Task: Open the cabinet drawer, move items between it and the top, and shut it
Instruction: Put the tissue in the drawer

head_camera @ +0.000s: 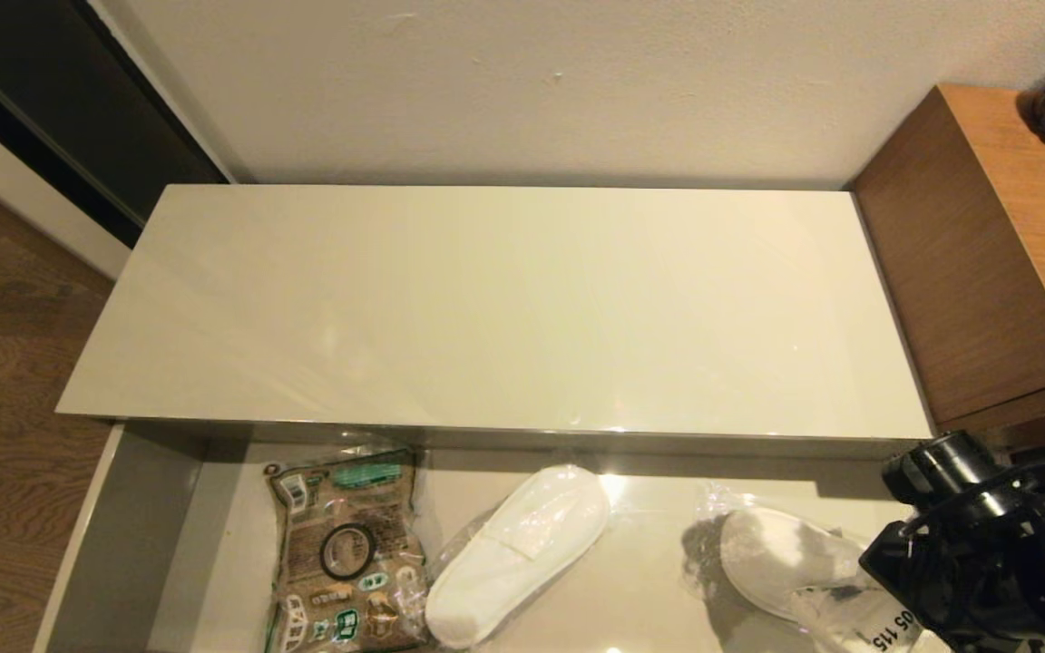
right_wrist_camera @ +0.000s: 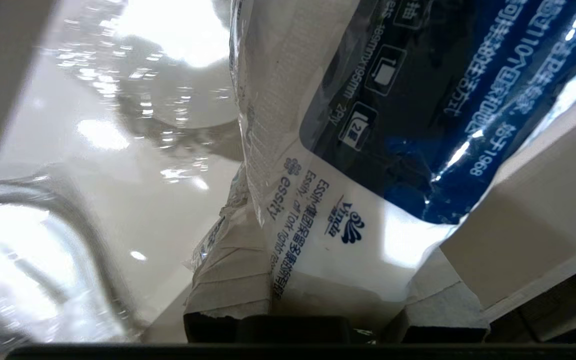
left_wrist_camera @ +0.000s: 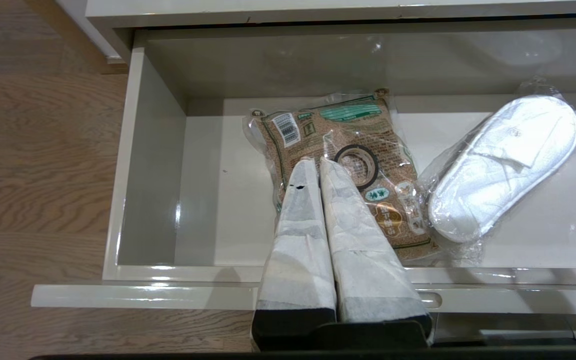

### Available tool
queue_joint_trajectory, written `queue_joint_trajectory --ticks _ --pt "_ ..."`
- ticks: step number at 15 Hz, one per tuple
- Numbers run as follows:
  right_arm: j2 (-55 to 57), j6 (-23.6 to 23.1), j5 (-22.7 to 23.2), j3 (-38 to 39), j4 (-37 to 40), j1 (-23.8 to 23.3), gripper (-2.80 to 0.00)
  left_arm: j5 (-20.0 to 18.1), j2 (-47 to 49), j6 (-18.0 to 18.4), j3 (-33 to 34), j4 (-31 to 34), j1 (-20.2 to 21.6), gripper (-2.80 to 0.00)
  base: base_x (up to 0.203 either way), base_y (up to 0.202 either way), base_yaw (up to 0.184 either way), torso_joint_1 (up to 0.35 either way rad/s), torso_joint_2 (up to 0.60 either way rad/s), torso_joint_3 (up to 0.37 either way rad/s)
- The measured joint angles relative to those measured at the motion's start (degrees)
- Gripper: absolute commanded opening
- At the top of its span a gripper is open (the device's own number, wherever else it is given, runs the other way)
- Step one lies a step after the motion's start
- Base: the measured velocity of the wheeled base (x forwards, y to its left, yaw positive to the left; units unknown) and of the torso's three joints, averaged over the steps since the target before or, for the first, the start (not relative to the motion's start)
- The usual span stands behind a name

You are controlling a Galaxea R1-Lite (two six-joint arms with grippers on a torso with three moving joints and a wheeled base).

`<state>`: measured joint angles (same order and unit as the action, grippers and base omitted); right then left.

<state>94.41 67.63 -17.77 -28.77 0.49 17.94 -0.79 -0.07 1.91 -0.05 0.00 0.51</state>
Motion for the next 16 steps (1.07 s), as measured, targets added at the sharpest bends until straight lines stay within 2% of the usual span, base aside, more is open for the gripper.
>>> queue_joint_trajectory --ticks 5,6,11,16 --pt "3.8 -0.9 -0.4 -0.4 -3.3 -0.1 -2.80 0.0 0.0 0.0 0.0 0.0 0.0 -2.80 0.000 0.000 0.000 0.000 0.00 0.000" --pt "4.2 -1.2 -0.4 -0.5 -3.3 0.0 0.00 0.0 0.0 0.0 0.0 0.0 0.0 -2.80 0.000 0.000 0.000 0.000 0.00 0.000" --pt "3.0 -3.9 -0.6 -0.4 -3.3 0.0 0.00 0.0 0.0 0.0 0.0 0.0 0.0 -2.80 0.000 0.000 0.000 0.000 0.00 0.000" --pt "-3.0 -7.4 -0.5 -0.4 -0.8 0.1 0.00 0.0 0.0 0.0 0.0 0.0 0.0 -2.80 0.000 0.000 0.000 0.000 0.00 0.000"
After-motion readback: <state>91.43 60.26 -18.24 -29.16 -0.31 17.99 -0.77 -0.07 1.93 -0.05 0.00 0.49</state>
